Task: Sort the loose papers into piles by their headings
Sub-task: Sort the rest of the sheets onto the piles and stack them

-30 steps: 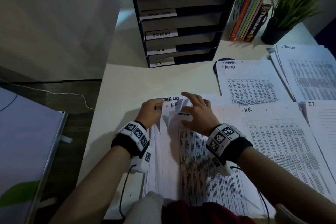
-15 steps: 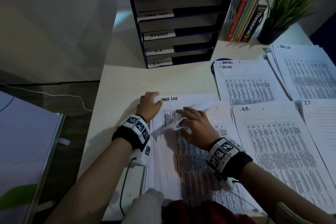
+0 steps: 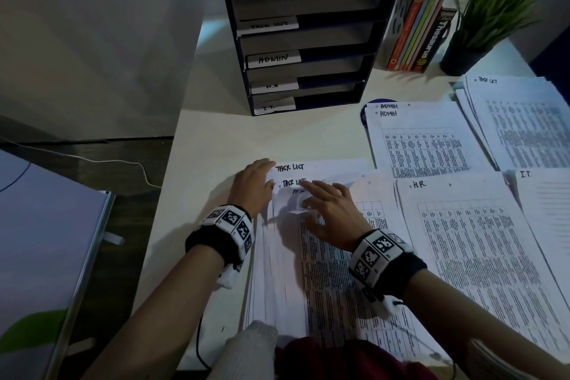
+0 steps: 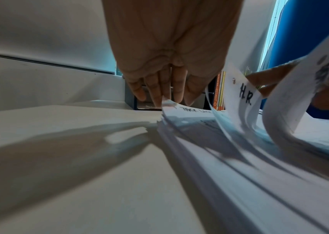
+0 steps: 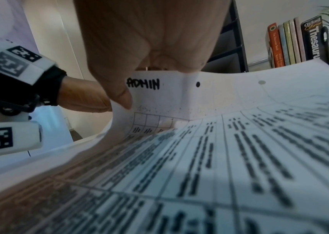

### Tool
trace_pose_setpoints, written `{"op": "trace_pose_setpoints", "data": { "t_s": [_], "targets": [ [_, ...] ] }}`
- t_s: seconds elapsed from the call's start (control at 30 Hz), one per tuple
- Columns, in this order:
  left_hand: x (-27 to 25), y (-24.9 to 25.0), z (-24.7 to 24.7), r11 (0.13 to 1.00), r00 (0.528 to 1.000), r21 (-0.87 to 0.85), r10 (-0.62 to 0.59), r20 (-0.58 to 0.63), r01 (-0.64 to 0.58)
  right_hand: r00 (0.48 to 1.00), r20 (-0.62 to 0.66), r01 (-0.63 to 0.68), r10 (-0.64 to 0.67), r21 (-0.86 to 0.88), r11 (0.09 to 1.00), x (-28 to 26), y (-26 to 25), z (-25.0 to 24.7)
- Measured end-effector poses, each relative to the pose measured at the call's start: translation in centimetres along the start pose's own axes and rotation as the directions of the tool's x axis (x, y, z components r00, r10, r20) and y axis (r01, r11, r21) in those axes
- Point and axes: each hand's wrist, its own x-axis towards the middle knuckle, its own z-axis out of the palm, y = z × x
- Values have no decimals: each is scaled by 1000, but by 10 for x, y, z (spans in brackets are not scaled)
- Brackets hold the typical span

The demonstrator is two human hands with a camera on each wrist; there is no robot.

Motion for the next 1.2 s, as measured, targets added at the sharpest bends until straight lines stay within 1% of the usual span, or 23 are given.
{"op": "trace_pose_setpoints", "data": {
  "t_s": [0.07,0.17,0.2,0.23,0.27,0.33,0.4,0.47,0.53,0.57,0.63,0.67,0.73,0.8,0.87,0.93,0.97,1.0,1.03,1.13,1.2],
  "targets": [
    [-2,3,-1,1000,1000,16,1,0,-1,1000,-10,-17,18,80,997,-1,-3,-7],
    [-5,4,-1,997,1000,69,-22,12,22,991,-90,-68,97,287,956,1,-12,-18],
    [-5,4,-1,996,999,82,-31,10,30,986,-118,-78,120,313,947,5,-13,-19],
    [-4,4,-1,996,999,87,-37,5,36,981,-134,-93,139,303,948,11,-14,-20],
    [-4,3,-2,995,999,88,-39,1,39,980,-118,-126,161,262,957,18,-13,-21],
    [-3,3,-3,995,999,94,-36,-5,36,972,8,-234,236,165,958,34,-13,-23],
    [-2,3,-3,995,999,93,-36,-2,36,940,160,-317,302,79,945,49,-13,-26],
    [-1,2,-2,998,999,35,-43,-13,43,916,248,-324,314,0,946,60,-13,-26],
    [-1,0,-2,995,996,-86,-61,-62,56,902,299,-310,312,-53,949,66,-14,-24],
    [0,-1,-3,984,992,-162,-85,-93,69,903,302,-295,305,-78,952,67,-14,-22],
    [-1,-2,-6,947,984,-309,-130,-123,87,934,245,-237,261,-123,964,68,-13,-19],
    [-2,-3,-7,933,983,-348,-137,-122,87,954,195,-205,229,-138,969,67,-13,-19],
    [-4,-2,-9,933,986,-351,-130,-105,86,979,102,-161,178,-156,975,65,-11,-18],
    [-6,-3,-7,928,985,-362,-134,-105,88,987,28,-151,157,-142,978,60,-7,-18],
    [-8,-4,-4,911,979,-407,-144,-142,75,983,-47,-179,178,-21,984,57,-1,-19],
    [-10,-5,-1,895,972,-445,-127,-199,25,967,-95,-224,237,135,965,58,7,-21],
    [-10,-5,0,877,974,-481,-130,-187,24,961,-94,-238,258,186,953,59,11,-22],
    [-11,-6,3,848,978,-529,-146,-151,45,962,-76,-242,264,218,946,60,14,-23],
    [-12,-6,5,810,982,-580,-165,-90,83,965,-50,-237,256,243,941,62,16,-24],
    [-14,-3,7,637,972,-744,-223,73,202,963,4,-253,269,349,902,64,15,-31],
    [-16,0,7,561,952,-779,-262,156,282,958,4,-265,286,392,881,64,15,-34]
  ]
}}
